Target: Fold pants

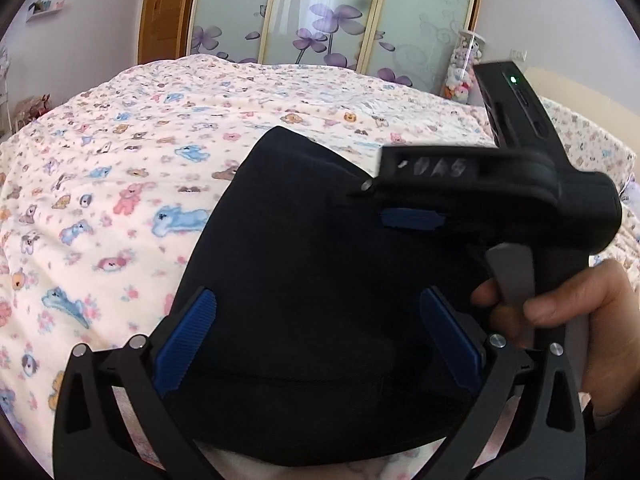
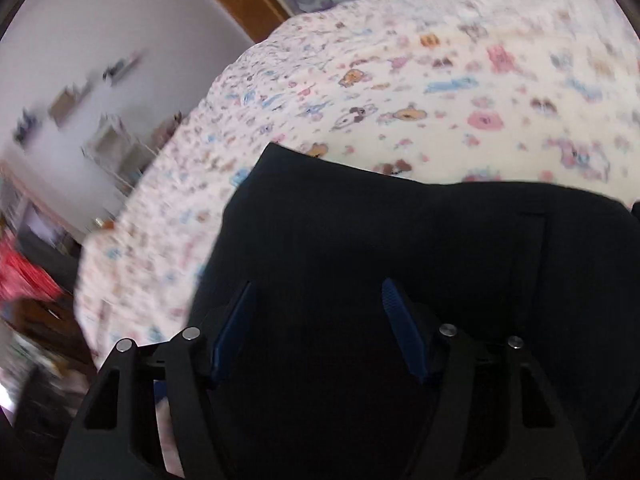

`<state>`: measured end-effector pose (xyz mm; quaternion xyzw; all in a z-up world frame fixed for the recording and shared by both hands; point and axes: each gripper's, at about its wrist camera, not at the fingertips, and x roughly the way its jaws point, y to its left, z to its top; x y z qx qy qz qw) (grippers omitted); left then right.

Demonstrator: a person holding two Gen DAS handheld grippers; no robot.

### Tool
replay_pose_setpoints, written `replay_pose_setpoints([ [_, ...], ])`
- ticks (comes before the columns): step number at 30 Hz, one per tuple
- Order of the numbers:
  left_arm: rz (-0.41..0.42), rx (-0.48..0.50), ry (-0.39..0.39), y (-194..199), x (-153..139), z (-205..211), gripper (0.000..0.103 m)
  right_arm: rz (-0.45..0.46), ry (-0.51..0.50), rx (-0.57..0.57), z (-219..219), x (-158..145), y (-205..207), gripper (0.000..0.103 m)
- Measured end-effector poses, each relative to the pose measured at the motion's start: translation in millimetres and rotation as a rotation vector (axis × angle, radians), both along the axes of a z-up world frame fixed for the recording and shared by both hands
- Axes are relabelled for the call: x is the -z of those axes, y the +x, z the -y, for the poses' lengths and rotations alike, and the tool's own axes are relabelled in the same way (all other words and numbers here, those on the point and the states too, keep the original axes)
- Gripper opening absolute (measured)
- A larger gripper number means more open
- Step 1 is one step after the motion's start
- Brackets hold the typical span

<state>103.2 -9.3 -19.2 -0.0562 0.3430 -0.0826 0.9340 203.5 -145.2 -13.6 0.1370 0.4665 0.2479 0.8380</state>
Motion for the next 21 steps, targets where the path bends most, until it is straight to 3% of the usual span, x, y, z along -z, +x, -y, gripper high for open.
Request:
replay_pose_setpoints([
  [1,-0.004,-0.003,0.007,0,1,0,0.101,0.000,0.002,0.004,1,-7,0,0.069],
  [4,-0.010,-0.006,0.021,-1,1,1,0.101,0.047,0.150,-0.056,-6,-29,1,0.074],
  [7,-0.014,-0.005,-0.042,-2,0,-9,0.101,0.012,0.186,-0.112,-15,-37,13,0.086],
  [10,-0.014,0.003,-0.028,-3,-1,-8,0.101,-0.084,0.105,-0.126,-20,-20,32,0.090],
  [12,-0.011,0.008,-0.008,-3,-1,-6,0.101,-0.116,0.118,-0.126,-14,0,38,0.088],
  [19,-0.023,0.009,-0.002,-2,-1,-7,0.101,-0.052,0.137,-0.082,16,-29,-9,0.089],
  [21,-0.025,0.009,-0.014,-1,-2,-9,0.101,-0.018,0.174,-0.026,44,-38,-31,0.096],
])
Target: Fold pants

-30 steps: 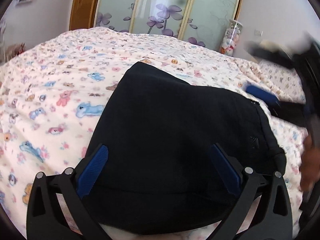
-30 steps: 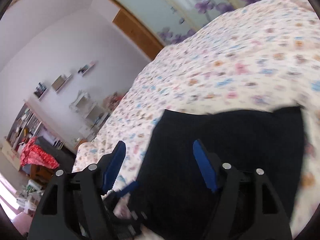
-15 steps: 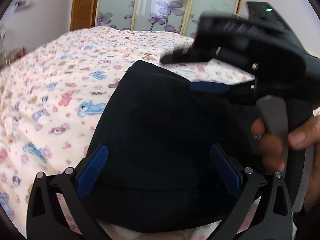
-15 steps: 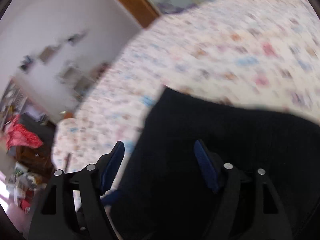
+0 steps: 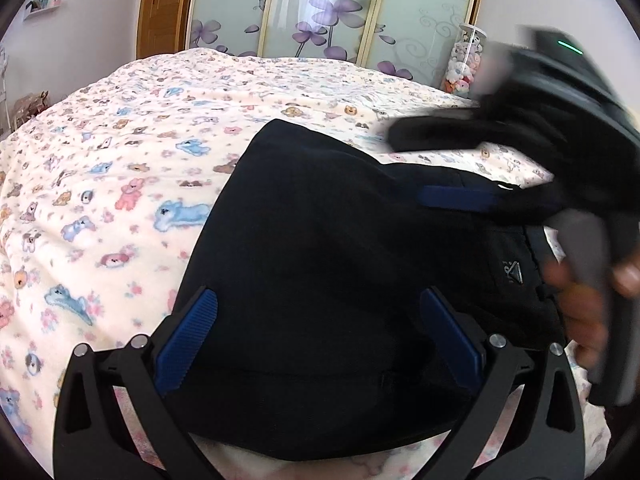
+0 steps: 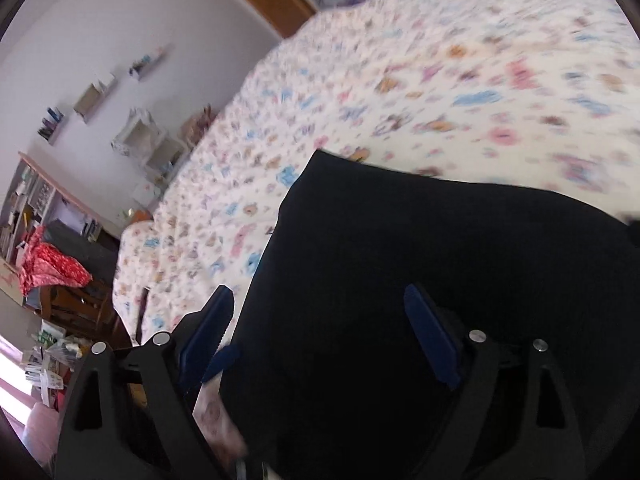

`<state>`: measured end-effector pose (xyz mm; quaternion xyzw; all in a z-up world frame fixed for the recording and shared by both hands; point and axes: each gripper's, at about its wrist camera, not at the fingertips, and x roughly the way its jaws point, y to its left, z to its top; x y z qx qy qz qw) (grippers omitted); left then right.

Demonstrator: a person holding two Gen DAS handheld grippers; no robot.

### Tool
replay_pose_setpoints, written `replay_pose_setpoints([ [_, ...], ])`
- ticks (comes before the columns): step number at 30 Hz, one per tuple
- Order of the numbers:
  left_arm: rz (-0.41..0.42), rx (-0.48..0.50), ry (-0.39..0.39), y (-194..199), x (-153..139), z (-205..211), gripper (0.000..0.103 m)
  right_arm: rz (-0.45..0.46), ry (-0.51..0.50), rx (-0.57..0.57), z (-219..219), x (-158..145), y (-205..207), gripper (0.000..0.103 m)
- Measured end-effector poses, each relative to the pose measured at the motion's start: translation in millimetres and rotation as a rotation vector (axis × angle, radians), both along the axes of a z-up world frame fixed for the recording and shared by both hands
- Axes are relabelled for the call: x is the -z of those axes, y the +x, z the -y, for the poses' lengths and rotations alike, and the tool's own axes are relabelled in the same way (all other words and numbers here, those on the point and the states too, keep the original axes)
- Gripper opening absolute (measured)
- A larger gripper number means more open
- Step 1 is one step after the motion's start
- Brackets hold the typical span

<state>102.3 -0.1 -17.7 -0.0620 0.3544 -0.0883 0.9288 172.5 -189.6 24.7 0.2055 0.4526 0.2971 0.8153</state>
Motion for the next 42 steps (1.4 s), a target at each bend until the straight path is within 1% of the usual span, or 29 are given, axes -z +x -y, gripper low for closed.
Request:
replay_pose_setpoints([
  [1,-0.002,-0.001,-0.008,0,0,-1,0.101,-0.004,0.016,0.035,12,0,-10,0.099],
  [2,-0.002,-0.002,-0.013,0,0,-3,0.101,-0.038,0.008,0.094,31,9,-17,0.101],
  [3,-0.004,-0.003,-0.019,0,-1,-4,0.101,-0.076,-0.030,0.135,42,21,-21,0.101],
  [4,-0.005,-0.003,-0.022,0,0,-6,0.101,-0.087,-0.025,0.130,47,30,-20,0.094],
  [5,-0.006,0.000,-0.020,0,0,-6,0.101,-0.067,-0.010,0.115,52,34,-25,0.089],
  [6,-0.004,-0.001,-0.013,-1,1,-5,0.101,-0.056,-0.007,0.124,56,30,-30,0.085],
  [7,-0.002,-0.001,0.001,0,3,-4,0.101,-0.056,0.011,0.152,61,24,-35,0.086],
  [8,-0.002,-0.001,0.014,-1,3,-3,0.101,-0.043,0.071,0.193,73,17,-44,0.091],
  [10,-0.002,0.000,0.026,-1,4,-1,0.101,0.013,0.183,0.229,97,9,-60,0.094],
  [11,-0.001,0.000,0.024,-1,4,-1,0.101,0.034,0.191,0.268,112,7,-67,0.096],
  [12,-0.001,-0.001,0.025,-2,4,2,0.101,0.027,0.165,0.301,124,8,-70,0.097],
  [13,-0.001,-0.001,0.026,-2,4,2,0.101,-0.001,0.125,0.337,137,12,-69,0.097],
  [14,0.000,-0.001,0.028,-2,4,2,0.101,-0.026,0.124,0.348,145,17,-67,0.097],
  [16,0.000,-0.002,0.037,-2,4,3,0.101,-0.074,0.162,0.343,154,30,-61,0.097],
  [17,0.000,-0.003,0.044,-2,4,4,0.101,-0.106,0.183,0.326,154,37,-56,0.097],
  [20,0.002,-0.003,0.059,-2,5,6,0.101,-0.146,0.187,0.245,138,48,-43,0.097],
  [21,0.004,-0.003,0.060,-4,5,7,0.101,-0.159,0.169,0.225,132,51,-39,0.097],
  [23,0.003,-0.003,0.056,-4,5,7,0.101,-0.175,0.104,0.215,122,58,-34,0.097],
  [25,0.003,-0.003,0.056,-5,6,7,0.101,-0.197,0.096,0.212,119,66,-27,0.097],
  [28,0.003,-0.003,0.060,-4,6,7,0.101,-0.186,0.116,0.195,116,69,-21,0.097],
  [31,0.003,-0.004,0.059,-4,6,7,0.101,-0.161,0.192,0.160,114,65,-27,0.096],
  [34,-0.001,-0.009,0.050,-3,7,5,0.101,-0.139,0.224,0.137,110,62,-25,0.096],
  [36,0.000,-0.006,0.030,-3,6,4,0.101,-0.165,0.207,0.159,112,71,-18,0.092],
  [38,0.003,-0.005,-0.003,-3,4,0,0.101,-0.169,0.181,0.179,115,78,-17,0.080],
  [39,0.007,-0.007,-0.024,-4,4,-2,0.101,-0.163,0.171,0.182,115,78,-18,0.078],
  [40,0.010,-0.010,-0.053,-5,2,-5,0.101,-0.154,0.159,0.183,114,78,-19,0.077],
  [42,0.016,-0.013,-0.158,-4,-2,-17,0.101,-0.144,0.133,0.189,112,77,-22,0.066],
])
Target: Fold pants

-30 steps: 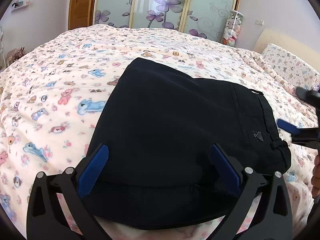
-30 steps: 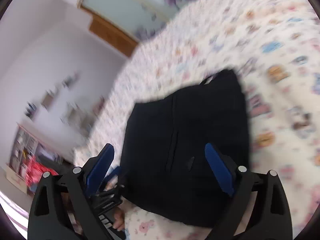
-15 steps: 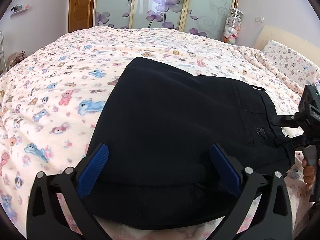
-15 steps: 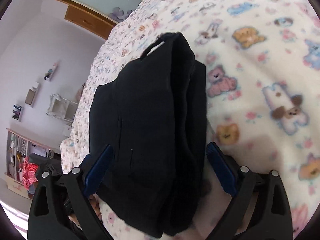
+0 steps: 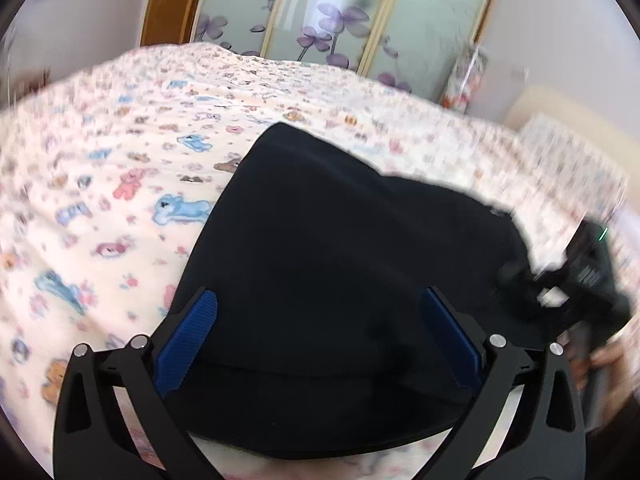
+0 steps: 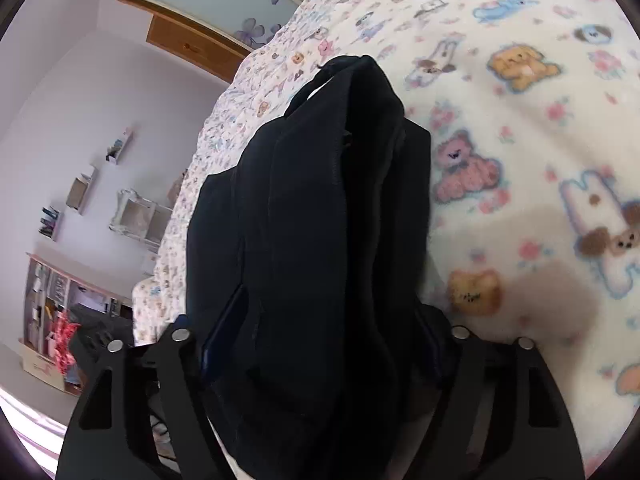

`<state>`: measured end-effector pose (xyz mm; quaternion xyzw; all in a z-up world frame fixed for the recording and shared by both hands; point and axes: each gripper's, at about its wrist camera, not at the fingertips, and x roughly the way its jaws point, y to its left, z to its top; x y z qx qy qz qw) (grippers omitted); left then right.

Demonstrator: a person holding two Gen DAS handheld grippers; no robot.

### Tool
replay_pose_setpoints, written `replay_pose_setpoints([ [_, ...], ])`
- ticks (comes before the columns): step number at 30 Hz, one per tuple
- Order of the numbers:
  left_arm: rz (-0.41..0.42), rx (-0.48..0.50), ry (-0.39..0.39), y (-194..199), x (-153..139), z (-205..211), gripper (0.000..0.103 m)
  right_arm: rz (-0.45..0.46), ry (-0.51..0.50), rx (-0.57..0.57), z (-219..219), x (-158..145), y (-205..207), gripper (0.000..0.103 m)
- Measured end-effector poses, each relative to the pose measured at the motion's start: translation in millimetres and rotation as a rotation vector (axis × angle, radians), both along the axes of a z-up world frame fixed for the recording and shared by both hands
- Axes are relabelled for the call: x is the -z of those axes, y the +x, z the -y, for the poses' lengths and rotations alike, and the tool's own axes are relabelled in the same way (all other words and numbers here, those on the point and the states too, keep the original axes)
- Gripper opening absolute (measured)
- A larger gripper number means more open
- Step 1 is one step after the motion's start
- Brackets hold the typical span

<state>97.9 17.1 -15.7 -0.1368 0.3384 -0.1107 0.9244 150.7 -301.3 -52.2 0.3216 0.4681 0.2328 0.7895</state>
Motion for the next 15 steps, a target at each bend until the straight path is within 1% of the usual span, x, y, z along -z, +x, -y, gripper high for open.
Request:
replay_pose_setpoints([
  [1,0.002,0.001,-0.065,1,-3,-8,0.101,0.005,0.007,-0.001,0,-1,-2,0.057],
  [3,0.011,-0.018,-0.163,3,-8,-25,0.101,0.028,0.033,0.002,-2,-8,-5,0.045],
  [5,0.030,-0.062,-0.228,5,-13,-42,0.101,0.079,0.042,-0.017,-7,-22,-8,0.042],
  [7,0.039,-0.095,-0.286,9,-18,-57,0.101,0.137,0.058,-0.051,-15,-34,-11,0.040],
  [9,0.038,-0.099,-0.340,16,-21,-70,0.101,0.196,0.038,-0.089,-24,-46,-15,0.040],
  [11,0.012,-0.079,-0.381,27,-21,-80,0.101,0.201,0.007,-0.093,-30,-48,-14,0.040],
  [14,-0.043,-0.029,-0.423,44,-16,-90,0.101,0.153,0.024,-0.063,-22,-37,-10,0.040],
  [15,-0.077,-0.017,-0.441,52,-11,-94,0.101,0.142,0.028,-0.058,-20,-35,-9,0.040],
])
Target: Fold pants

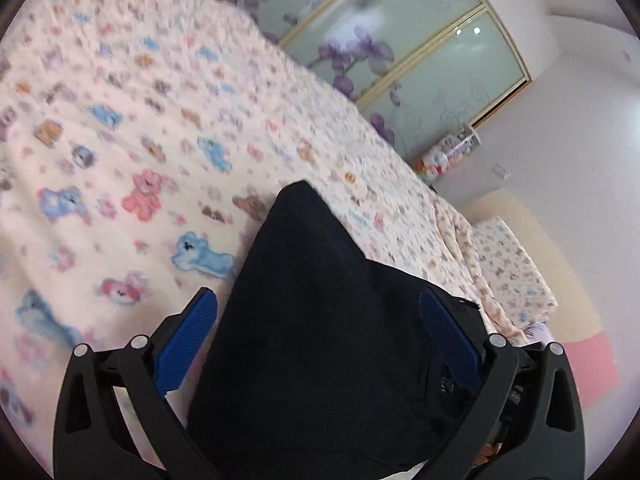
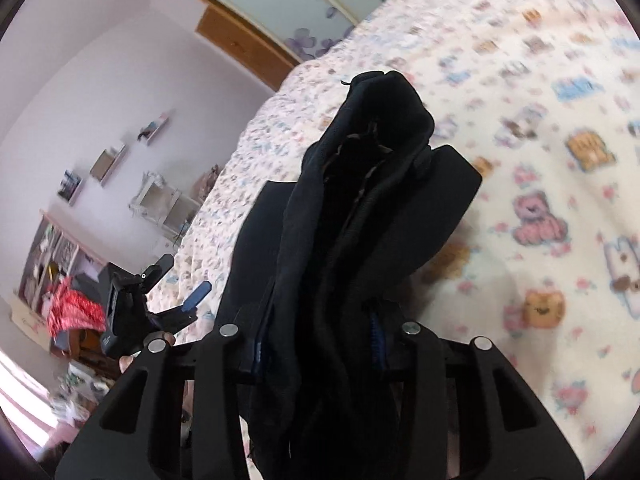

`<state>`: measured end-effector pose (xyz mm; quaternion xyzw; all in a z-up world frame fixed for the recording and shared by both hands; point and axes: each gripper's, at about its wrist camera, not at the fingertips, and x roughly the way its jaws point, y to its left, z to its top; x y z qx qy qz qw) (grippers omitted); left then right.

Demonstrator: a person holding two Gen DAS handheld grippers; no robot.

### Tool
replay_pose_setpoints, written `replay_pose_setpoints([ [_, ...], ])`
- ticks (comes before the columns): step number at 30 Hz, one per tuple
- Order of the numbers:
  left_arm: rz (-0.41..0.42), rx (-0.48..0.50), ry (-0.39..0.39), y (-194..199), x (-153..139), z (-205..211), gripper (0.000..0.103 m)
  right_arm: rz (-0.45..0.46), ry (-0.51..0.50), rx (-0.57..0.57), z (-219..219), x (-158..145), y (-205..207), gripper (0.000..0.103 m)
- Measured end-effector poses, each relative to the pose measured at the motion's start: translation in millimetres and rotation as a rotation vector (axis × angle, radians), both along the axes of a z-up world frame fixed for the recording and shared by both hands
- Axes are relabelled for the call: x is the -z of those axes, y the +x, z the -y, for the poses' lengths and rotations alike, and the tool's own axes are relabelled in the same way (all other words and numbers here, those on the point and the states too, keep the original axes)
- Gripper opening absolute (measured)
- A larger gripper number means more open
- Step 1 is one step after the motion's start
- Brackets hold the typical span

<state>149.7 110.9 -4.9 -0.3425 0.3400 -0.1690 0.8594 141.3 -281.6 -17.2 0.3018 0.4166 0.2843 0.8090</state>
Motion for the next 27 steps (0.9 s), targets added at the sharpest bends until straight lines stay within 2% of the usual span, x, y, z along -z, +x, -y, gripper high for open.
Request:
replay_pose_setpoints([
  [4,-0.129,0.067,-0.102,27,24,-10,0.101,-0.009,0.005,0.006,4,4,-1,0.040],
  [6,-0.198,0.132,-0.203,45,41,-16,0.100,-0.016,0.009,0.010,5,6,0,0.040],
  [9,-0.241,0.211,-0.261,62,54,-15,0.098,-0.033,0.008,0.021,4,11,0,0.040],
  [10,-0.245,0.222,-0.257,64,56,-14,0.093,-0.039,0.008,0.025,5,12,2,0.040],
  [13,-0.259,0.253,-0.234,66,58,-4,0.061,-0.053,0.007,0.039,7,16,3,0.040],
  [14,-0.266,0.246,-0.214,65,58,-2,0.055,-0.058,0.006,0.046,8,18,4,0.040],
  [16,-0.261,0.241,-0.203,64,57,0,0.051,-0.062,0.010,0.052,9,20,3,0.040],
  [20,-0.238,0.223,-0.200,58,50,2,0.028,-0.049,-0.004,0.073,7,17,0,0.040],
  [24,-0.170,0.211,-0.129,53,36,14,0.022,-0.035,0.031,0.099,9,12,-2,0.038],
  [27,-0.103,0.214,-0.136,45,24,17,0.019,-0.018,0.064,0.114,14,8,-1,0.037],
])
